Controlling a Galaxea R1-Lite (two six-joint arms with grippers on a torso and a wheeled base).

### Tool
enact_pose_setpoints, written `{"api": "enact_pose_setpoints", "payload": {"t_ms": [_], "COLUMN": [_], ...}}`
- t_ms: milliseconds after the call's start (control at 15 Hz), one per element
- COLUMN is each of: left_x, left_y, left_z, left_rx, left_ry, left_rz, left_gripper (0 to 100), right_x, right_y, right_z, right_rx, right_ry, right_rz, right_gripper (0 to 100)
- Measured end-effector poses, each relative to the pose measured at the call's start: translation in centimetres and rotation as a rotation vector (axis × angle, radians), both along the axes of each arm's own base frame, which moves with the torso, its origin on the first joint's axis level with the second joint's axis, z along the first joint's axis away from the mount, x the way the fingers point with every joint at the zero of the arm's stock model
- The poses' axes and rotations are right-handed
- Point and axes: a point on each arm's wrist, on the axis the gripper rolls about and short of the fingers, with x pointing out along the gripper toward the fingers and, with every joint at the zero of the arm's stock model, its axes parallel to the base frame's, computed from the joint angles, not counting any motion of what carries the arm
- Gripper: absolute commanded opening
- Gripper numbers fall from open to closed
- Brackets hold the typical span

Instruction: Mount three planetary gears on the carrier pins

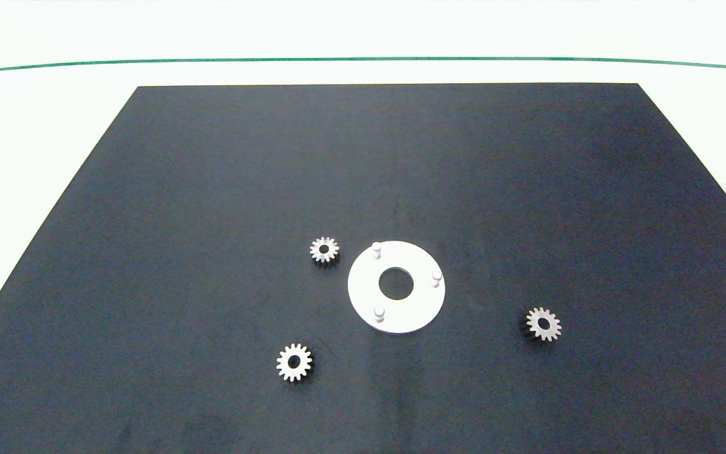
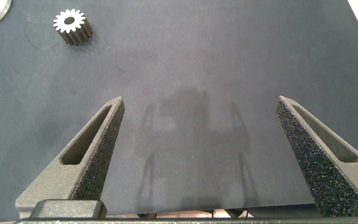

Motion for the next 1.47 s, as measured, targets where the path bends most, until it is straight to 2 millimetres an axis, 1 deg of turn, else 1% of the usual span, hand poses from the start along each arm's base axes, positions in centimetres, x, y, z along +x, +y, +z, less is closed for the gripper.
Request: {"api": "enact_pose_setpoints", "payload": {"t_ms": [800,1067,1133,1200,1267,1467], "left_x": [0.0,0.1,0.1,-0.1,-0.4,-2.1], "left_y": [0.0,0.0,0.0,0.0,0.0,0.1], "left_z": [0.0,0.2,0.4,1.1,1.9,5.3], "left_rx": [0.0,0.026,0.051,0.07,0.08,0.096], "left_ry": [0.0,0.015,0.02,0.026,0.044,0.11], "left_rz": [0.0,-0.023,-0.031,-0.035,-0.037,-0.049], "left_gripper": [100,100,100,100,100,100], "right_x": [0.0,0.1,0.1,0.2,0.1,-0.8], "right_y": [0.0,0.0,0.0,0.0,0.0,0.0], "right_z": [-0.1,0.1,0.1,0.2,0.8,4.4], "right_rx": [0.0,-0.011,-0.018,-0.025,-0.03,-0.05], "right_ry": [0.005,0.018,0.026,0.038,0.04,0.078], "right_rz": [0.0,0.007,0.01,0.017,0.025,0.051], "right_gripper": [100,100,100,100,100,100]}}
